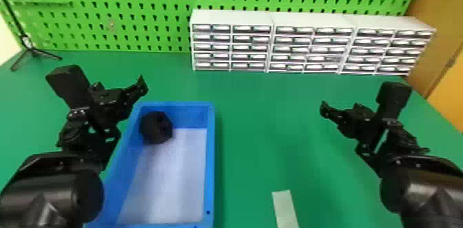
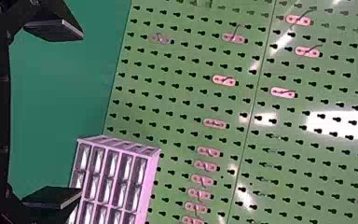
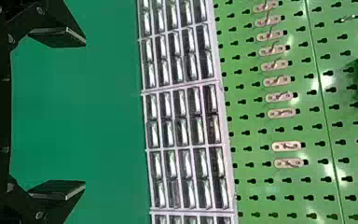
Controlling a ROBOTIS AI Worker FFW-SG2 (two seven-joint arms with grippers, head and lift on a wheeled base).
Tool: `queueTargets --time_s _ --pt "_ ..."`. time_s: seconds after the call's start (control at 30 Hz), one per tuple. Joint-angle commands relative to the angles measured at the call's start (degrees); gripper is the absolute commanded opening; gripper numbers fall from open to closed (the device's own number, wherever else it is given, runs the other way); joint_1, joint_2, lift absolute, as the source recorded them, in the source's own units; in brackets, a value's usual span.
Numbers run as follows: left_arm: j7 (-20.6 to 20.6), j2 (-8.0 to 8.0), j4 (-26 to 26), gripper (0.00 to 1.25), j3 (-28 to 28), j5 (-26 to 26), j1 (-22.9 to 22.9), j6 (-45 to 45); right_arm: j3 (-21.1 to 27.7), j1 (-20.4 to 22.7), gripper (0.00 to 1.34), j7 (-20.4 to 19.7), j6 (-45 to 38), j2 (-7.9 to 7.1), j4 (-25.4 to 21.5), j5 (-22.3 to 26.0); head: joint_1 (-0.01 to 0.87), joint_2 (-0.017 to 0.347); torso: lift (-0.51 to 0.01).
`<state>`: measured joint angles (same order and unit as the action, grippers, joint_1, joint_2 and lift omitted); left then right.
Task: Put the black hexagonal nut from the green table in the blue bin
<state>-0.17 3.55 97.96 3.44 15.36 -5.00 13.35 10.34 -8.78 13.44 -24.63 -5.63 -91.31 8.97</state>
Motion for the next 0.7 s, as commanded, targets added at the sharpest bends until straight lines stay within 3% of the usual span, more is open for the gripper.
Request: queueTargets --time_s 0.0,0.67 --pt "0.0 0.05 0.0 1.14 0.0 -0.3 0.0 -0.1 -0.2 0.1 1.12 0.0 0.0 0.00 0.1 0.3 0.692 0.008 -0.097" --pt "0.0 0.05 0.0 1.14 -0.1 -0.4 0.0 -0.1 -0.4 0.1 1.12 0.0 0.0 0.00 0.3 0.7 0.692 0.008 -0.097"
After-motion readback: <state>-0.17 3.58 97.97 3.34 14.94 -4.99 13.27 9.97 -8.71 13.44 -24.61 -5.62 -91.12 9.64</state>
